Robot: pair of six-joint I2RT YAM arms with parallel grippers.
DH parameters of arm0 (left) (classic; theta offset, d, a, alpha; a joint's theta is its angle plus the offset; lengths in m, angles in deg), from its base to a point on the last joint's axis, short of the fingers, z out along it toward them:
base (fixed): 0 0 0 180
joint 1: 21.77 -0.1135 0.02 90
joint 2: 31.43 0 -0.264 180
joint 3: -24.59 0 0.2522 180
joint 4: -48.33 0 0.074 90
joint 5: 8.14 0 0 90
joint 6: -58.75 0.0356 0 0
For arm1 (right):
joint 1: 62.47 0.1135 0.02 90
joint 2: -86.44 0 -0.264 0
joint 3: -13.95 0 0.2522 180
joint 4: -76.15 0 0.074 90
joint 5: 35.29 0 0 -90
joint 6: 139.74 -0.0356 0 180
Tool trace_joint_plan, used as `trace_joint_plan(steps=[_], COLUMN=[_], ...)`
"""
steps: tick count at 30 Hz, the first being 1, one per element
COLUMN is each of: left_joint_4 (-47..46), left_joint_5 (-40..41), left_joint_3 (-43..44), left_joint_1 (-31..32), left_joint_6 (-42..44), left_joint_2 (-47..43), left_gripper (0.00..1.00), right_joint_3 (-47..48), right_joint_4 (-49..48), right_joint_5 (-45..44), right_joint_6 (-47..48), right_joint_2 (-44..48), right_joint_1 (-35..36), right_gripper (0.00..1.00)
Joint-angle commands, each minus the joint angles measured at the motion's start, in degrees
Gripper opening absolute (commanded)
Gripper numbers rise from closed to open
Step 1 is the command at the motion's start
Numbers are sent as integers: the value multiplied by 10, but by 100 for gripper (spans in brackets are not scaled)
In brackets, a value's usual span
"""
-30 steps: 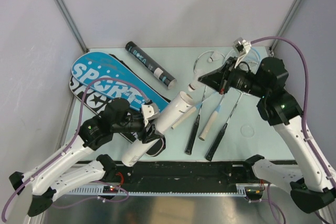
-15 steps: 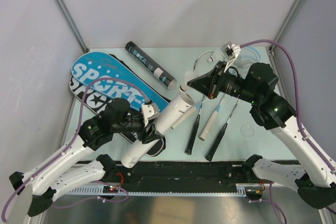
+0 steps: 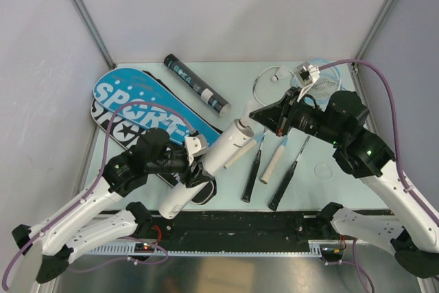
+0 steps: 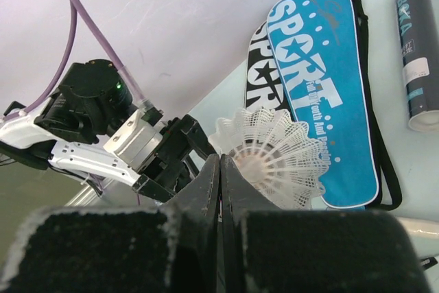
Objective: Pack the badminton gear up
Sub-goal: Place the shuttlecock at the shuttle tube.
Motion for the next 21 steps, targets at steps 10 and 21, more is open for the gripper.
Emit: trace_joint_plan(steps=[10,21], left_joint_4=[-34,-40], left_joint_5=[-13,-20], left_joint_3=[6,4], left_joint_1=[2,2], left_joint_6=[3,5], left_joint_2=[-14,-19], left_gripper=[48,48], right_joint_3=[-18,-34], right_joint_4=[8,-18], right_joint_5=[10,67], right_joint_6=[-24,-41], right_joint_2=[17,-29], right_joint_1=[3,4], right_gripper=[0,0])
